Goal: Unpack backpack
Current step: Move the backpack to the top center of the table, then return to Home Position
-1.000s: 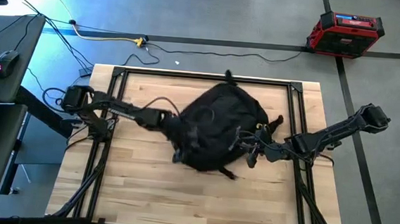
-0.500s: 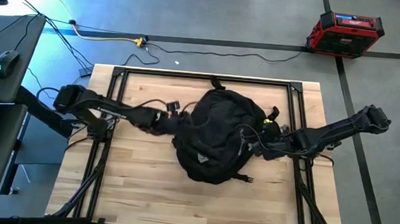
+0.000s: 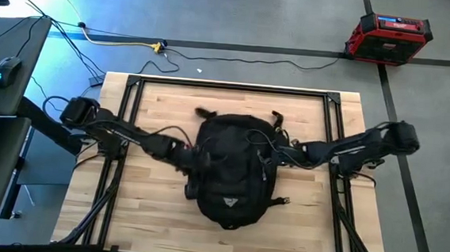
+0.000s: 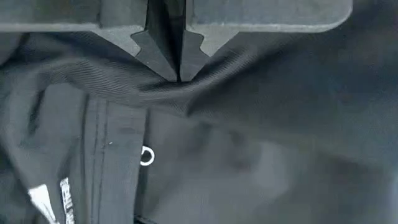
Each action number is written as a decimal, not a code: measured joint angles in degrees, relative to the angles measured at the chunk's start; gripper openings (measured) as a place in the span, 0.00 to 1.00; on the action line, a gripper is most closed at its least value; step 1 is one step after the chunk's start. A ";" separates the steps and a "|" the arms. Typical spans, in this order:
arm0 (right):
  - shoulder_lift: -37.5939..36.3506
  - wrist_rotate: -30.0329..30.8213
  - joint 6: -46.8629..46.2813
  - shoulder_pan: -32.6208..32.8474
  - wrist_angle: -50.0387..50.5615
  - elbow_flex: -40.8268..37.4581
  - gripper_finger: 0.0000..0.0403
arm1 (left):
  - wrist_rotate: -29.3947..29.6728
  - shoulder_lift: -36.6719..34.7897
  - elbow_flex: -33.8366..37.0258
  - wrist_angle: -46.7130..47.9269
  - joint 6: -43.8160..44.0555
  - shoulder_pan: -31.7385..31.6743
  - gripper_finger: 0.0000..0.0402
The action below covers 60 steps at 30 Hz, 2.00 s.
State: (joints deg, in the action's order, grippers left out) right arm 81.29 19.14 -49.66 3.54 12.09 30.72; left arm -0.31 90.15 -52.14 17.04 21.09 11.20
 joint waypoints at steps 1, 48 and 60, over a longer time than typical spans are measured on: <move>1.17 -0.38 0.19 -0.15 -0.06 0.83 0.01 | 1.80 0.00 0.00 -0.06 0.26 1.27 0.00; -47.41 8.14 8.12 18.95 23.72 -1.12 0.00 | 31.39 -38.53 9.77 9.15 8.73 21.60 0.00; -60.03 -7.73 22.96 8.02 -21.42 -26.13 0.00 | 6.74 -48.76 38.93 -38.27 -2.38 -4.34 0.00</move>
State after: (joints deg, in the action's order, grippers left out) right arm 21.25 11.41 -26.70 11.56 -9.33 4.59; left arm 6.43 41.39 -13.21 -21.23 18.72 6.86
